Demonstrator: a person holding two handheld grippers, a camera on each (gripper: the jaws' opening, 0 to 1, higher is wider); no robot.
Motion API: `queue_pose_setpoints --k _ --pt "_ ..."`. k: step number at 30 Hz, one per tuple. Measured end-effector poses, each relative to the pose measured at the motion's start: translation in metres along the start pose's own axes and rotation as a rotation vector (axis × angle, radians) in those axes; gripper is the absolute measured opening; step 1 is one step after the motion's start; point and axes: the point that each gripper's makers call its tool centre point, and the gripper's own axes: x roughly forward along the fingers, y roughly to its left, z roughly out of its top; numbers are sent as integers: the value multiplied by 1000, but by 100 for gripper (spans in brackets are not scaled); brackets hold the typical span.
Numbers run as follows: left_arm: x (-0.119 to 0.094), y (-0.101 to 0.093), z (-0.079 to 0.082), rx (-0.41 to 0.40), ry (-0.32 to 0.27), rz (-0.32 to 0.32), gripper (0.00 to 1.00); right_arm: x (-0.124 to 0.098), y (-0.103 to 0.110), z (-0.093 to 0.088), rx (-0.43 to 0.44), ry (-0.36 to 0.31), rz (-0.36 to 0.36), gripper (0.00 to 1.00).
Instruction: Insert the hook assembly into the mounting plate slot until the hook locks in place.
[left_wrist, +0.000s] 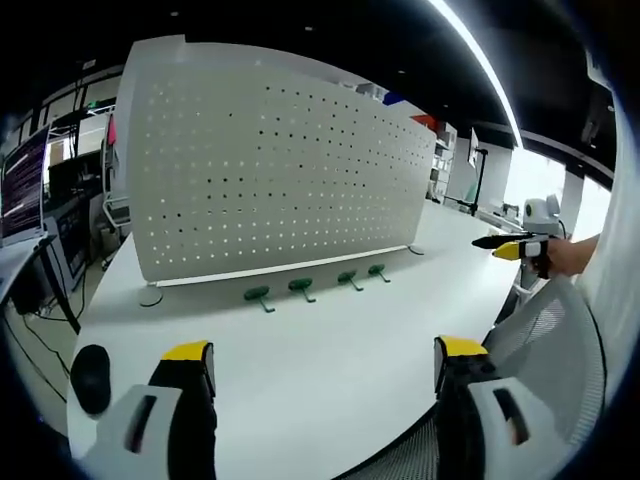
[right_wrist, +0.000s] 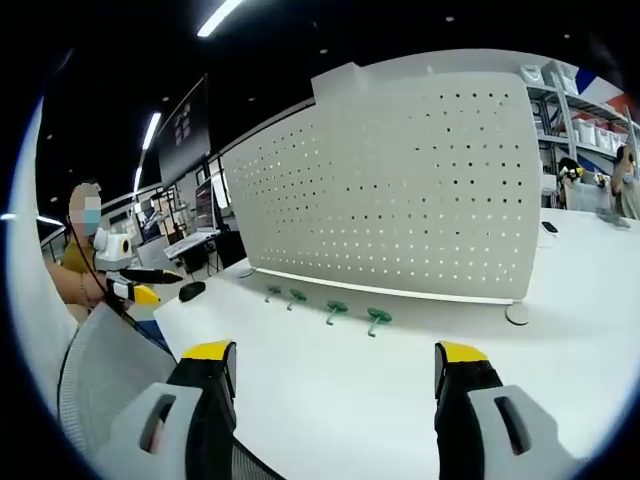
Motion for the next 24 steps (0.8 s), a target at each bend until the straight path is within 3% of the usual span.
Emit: queue_pose_setpoints --k 24 --pt "3 -1 0 3 3 -4 92 1 1 1 4 2 -2 78"
